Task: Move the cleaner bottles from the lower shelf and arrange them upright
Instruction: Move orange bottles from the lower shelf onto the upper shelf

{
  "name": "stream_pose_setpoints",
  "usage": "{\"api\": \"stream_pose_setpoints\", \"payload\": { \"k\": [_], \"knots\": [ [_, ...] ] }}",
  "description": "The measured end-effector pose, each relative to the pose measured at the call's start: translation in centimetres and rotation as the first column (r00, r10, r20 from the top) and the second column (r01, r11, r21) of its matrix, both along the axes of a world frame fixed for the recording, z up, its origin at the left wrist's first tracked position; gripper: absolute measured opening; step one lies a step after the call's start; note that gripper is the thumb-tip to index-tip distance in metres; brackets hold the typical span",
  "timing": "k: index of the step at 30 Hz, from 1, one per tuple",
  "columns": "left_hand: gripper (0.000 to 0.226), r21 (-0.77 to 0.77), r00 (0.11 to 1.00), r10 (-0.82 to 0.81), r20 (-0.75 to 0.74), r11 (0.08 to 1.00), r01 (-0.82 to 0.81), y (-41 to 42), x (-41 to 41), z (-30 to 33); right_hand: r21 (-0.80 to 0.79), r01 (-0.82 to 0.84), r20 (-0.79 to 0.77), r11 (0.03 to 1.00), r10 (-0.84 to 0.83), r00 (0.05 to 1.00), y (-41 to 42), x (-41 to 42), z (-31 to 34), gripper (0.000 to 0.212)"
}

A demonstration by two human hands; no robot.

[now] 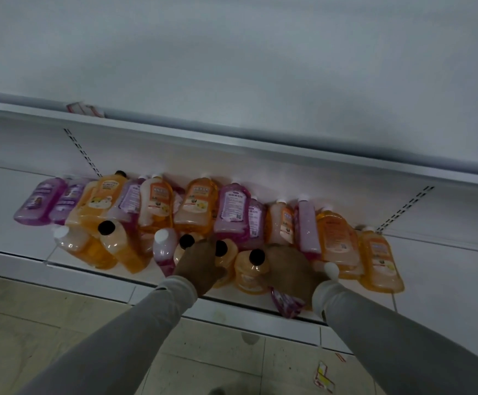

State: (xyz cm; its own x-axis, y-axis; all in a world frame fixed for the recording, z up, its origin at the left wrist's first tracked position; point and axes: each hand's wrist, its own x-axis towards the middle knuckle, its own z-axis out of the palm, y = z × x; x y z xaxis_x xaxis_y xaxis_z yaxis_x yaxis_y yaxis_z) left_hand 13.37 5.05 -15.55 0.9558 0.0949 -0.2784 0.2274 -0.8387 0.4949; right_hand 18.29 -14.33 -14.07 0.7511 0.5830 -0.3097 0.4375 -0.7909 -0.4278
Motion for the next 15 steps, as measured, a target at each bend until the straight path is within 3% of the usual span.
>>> {"api": "stream_pose_setpoints", "payload": {
  "k": [8, 15],
  "knots": [
    [0.045, -0.061, 0.988, -0.046, 0.149, 0.997, 0.055, 1.2, -1.5, 3.0, 0.153, 0.082, -0.043, 0.985, -0.077, 0.996, -0.8, -1.2, 3.1, 0.044],
    [0.058, -0.052, 0.968, -0.114, 0.222, 0.99, 0.129, 2.4, -3.3, 11.7, 0.336, 0.2, -0.07, 0.92, -0.188, 0.98, -1.8, -2.8, 10.5, 0.051]
  ]
}}
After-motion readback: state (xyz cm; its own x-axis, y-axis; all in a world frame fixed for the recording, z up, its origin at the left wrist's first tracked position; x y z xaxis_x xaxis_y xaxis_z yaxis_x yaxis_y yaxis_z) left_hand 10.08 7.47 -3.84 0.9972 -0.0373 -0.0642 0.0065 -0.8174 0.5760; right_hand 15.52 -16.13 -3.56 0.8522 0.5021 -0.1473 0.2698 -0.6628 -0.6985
